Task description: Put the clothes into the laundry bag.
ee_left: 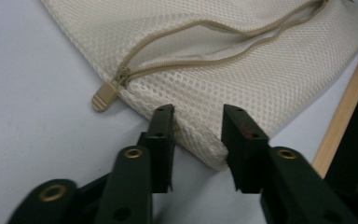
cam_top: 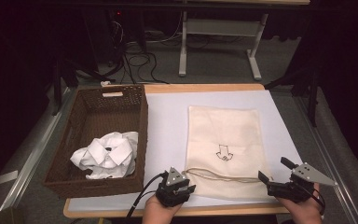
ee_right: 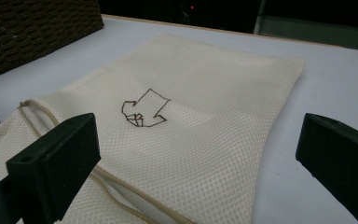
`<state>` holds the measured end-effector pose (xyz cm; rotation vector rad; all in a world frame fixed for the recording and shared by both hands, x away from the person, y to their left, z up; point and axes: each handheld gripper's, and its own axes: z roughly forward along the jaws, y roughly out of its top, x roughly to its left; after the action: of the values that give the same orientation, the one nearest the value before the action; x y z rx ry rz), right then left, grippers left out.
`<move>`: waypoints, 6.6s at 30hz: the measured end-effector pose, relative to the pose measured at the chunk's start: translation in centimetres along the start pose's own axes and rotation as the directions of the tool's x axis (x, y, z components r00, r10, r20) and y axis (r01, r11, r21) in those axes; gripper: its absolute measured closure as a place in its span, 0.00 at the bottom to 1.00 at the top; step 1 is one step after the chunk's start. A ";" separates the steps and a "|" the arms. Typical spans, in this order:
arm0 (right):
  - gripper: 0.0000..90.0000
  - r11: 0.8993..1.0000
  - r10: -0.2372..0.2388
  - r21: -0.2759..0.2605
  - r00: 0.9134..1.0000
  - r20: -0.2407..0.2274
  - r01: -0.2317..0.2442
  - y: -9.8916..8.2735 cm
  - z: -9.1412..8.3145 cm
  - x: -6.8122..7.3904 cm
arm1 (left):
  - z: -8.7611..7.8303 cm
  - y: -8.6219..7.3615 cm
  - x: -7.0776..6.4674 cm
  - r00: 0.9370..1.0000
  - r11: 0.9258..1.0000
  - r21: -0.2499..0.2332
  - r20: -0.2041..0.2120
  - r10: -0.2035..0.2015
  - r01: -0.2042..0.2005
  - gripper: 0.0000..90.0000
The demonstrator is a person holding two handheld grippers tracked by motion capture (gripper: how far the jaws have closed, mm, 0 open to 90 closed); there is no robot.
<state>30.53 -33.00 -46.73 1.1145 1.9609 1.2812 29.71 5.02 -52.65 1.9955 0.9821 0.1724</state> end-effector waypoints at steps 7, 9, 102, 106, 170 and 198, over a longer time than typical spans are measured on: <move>0.00 1.000 -0.004 0.002 1.000 -0.004 0.004 0.0 0.1 0.0 | 0.1 0.0 -0.2 1.000 1.000 0.001 -0.009 0.006 -0.006 0.94; 0.00 1.000 -0.004 0.002 1.000 -0.005 0.004 0.0 0.1 0.0 | 0.1 0.1 0.0 1.000 1.000 0.007 -0.006 0.013 -0.013 0.95; 0.96 0.933 0.148 0.253 0.913 0.381 -0.257 1.0 12.3 -11.4 | -4.6 1.2 1.5 0.993 0.975 -0.202 -0.081 0.082 -0.097 0.37; 0.77 0.947 0.105 0.251 0.931 0.350 -0.201 1.3 11.6 -10.8 | -4.7 1.2 1.5 0.993 0.972 -0.214 -0.084 0.085 -0.102 0.38; 0.00 0.998 -0.062 0.006 0.998 0.008 0.062 0.2 0.7 0.9 | -13.1 3.5 1.5 0.954 0.930 -0.337 -0.297 0.040 -0.144 0.03; 0.00 0.998 -0.053 0.016 0.999 0.004 0.053 -0.1 0.9 0.8 | -23.0 -0.2 9.7 0.854 0.879 -0.476 -0.461 -0.242 -0.007 0.01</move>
<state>30.86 -31.91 -47.16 1.0644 1.9872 1.2370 25.65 26.85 -41.24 1.4552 1.2533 0.8268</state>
